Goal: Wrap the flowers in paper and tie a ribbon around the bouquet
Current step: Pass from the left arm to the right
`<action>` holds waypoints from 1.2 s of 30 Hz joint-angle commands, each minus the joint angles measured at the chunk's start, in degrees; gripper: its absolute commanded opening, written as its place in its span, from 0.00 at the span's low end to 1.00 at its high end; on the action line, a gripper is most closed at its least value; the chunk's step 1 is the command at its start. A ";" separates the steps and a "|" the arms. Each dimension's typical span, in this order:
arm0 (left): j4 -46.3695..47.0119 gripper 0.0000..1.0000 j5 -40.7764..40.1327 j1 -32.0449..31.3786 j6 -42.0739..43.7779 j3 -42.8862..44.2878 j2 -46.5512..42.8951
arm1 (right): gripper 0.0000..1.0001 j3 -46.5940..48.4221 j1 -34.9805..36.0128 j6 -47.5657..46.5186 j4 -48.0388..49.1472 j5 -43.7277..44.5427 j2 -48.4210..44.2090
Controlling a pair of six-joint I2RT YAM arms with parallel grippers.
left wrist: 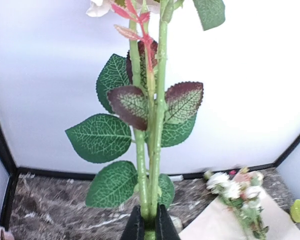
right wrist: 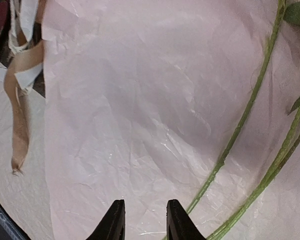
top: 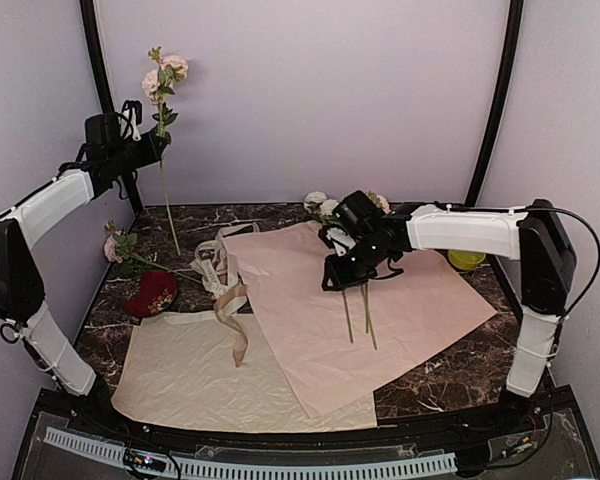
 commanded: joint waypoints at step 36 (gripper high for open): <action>25.80 0.74 5.28 -37.85 -5.23 -14.45 -13.03 | 0.00 -4.19 -1.35 9.25 31.59 -11.00 -17.72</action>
